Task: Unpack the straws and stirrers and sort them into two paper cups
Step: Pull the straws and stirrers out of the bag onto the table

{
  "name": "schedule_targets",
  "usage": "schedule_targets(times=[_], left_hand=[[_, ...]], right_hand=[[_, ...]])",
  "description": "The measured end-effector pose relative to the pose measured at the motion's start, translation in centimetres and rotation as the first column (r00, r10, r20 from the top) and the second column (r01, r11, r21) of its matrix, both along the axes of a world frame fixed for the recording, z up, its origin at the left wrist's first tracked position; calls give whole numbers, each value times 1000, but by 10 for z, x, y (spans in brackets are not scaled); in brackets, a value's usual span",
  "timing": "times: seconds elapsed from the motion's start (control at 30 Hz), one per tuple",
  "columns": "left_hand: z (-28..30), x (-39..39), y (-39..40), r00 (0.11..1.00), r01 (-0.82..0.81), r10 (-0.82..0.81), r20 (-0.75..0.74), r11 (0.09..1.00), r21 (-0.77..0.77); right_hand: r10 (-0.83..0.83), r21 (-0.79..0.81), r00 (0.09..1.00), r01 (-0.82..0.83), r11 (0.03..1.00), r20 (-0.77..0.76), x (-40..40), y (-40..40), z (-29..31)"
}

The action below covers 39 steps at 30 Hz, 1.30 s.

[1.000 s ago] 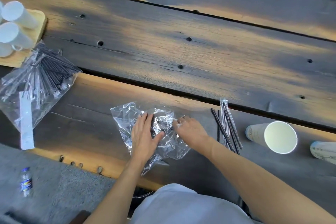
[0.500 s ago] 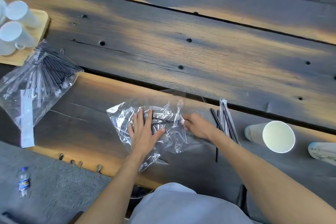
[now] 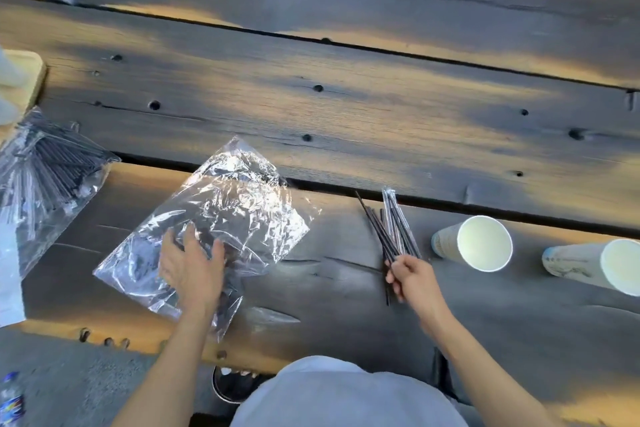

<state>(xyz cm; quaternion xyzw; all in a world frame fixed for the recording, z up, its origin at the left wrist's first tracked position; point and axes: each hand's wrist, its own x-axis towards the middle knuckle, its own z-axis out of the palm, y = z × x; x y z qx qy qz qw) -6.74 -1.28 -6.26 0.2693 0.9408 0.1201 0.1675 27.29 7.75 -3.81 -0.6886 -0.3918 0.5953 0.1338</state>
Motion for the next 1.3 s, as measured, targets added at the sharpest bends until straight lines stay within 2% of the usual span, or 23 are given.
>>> schedule_targets(times=[0.07, 0.1, 0.17, 0.23, 0.3, 0.37, 0.5, 0.57, 0.63, 0.7, 0.8, 0.87, 0.93, 1.0, 1.13, 1.3], left_hand=[[15, 27, 16, 1000, 19, -18, -4, 984, 179], [22, 45, 24, 995, 58, -75, 59, 967, 246], [31, 88, 41, 937, 154, -228, 265, 950, 272], [27, 131, 56, 778, 148, -250, 577, 965, 218], [21, 168, 67, 585, 82, -149, 797, 989, 124], [12, 190, 76, 514, 27, -84, 854, 996, 81], [1, 209, 87, 362, -212, 64, 930, 977, 15], [-1, 213, 89, 330, -263, 102, 938, 965, -12], [-2, 215, 88, 300, -306, 119, 946, 952, -22], [-4, 212, 86, 338, -309, 119, 934, 951, -9], [-8, 210, 81, 411, -249, 102, 906, 969, 3], [-8, 213, 81, 478, -160, 70, 876, 987, 9], [-9, 218, 84, 572, -58, 11, 820, 998, 28], [-8, 227, 86, 652, 37, -58, 756, 998, 45], [-10, 246, 88, 788, 169, -111, 606, 985, -40], [-2, 260, 90, 852, 283, -208, 481, 955, -88]], right_hand=[[-45, -18, 999, 44, 999, -6, -1, -12, -5], [-71, -29, 997, 71, 997, -16, -3, -16, -7], [-114, -44, 993, 112, 993, -36, -10, -21, -10], [-127, -47, 991, 125, 991, -47, -18, -23, -9], [-109, -53, 992, 105, 993, -69, -23, -23, -6], [-61, -55, 995, 56, 997, -79, -28, -24, -2], [85, -29, 995, -87, 996, -49, -18, -25, -1], [179, 38, 979, -183, 982, 101, -9, -24, -4], [144, 109, 952, -179, 978, 270, 1, -20, -3], [114, 154, 887, -202, 967, 448, 11, -14, -1], [270, 44, 701, -395, 918, 660, 22, -6, -3], [364, -37, 607, -481, 876, 706, 25, -1, -6], [404, -66, 550, -532, 844, 731, 28, 2, -10], [408, -69, 524, -549, 833, 748, 31, 5, -14], [380, -13, 545, -559, 829, 748, 34, 7, -19], [398, 38, 539, -627, 778, 742, 38, 6, -28]])
